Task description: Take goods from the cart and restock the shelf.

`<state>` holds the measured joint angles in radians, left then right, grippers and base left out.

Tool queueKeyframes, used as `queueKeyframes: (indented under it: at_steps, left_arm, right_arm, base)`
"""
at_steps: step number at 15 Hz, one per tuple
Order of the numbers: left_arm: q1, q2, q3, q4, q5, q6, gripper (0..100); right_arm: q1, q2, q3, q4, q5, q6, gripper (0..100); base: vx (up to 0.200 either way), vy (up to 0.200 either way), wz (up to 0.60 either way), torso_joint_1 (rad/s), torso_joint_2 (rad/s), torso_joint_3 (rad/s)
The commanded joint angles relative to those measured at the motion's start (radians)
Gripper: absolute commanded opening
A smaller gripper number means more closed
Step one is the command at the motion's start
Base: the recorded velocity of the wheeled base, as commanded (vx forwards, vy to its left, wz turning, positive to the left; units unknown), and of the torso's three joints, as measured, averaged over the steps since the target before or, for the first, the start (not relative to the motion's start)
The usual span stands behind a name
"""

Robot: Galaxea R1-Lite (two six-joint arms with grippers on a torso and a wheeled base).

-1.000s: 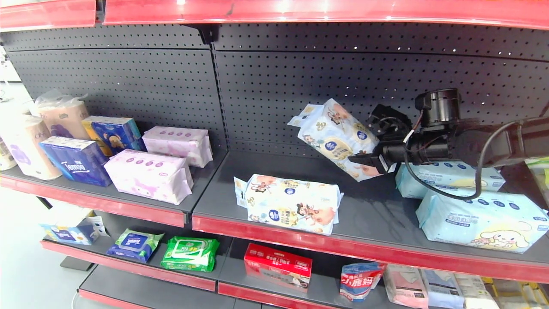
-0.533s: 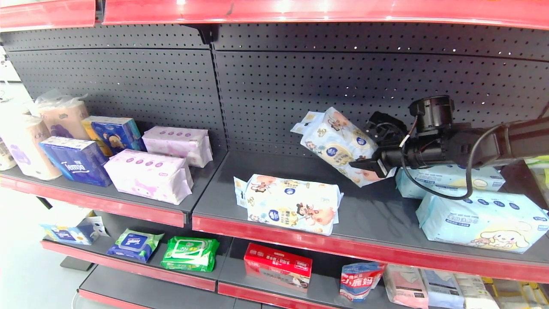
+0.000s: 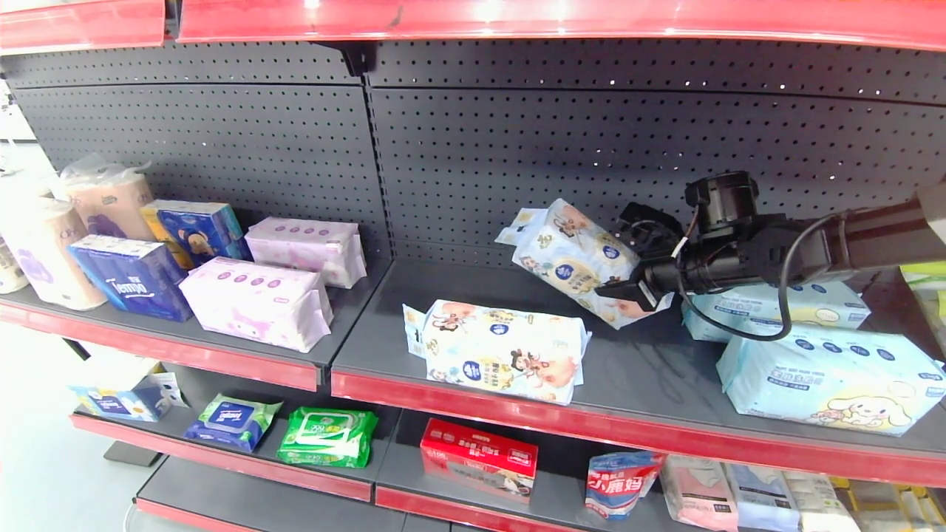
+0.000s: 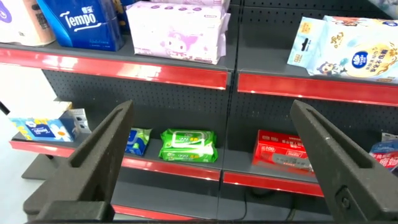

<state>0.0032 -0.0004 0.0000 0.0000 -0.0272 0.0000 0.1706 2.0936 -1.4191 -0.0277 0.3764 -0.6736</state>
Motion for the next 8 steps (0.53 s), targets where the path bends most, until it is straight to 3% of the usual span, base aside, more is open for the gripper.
queueKeyframes:
  at_steps: [1, 8]
  left_arm:
    - [0.000, 0.000, 0.000, 0.000, 0.000, 0.000, 100]
    - [0.000, 0.000, 0.000, 0.000, 0.000, 0.000, 100]
  right_arm:
    - [0.021, 0.025, -0.040, 0.009, -0.001, 0.000, 0]
    - [0.061, 0.063, -0.089, 0.055, -0.019, -0.009, 0]
  base:
    - [0.000, 0.000, 0.00, 0.000, 0.00, 0.000]
    - [0.000, 0.000, 0.00, 0.000, 0.00, 0.000]
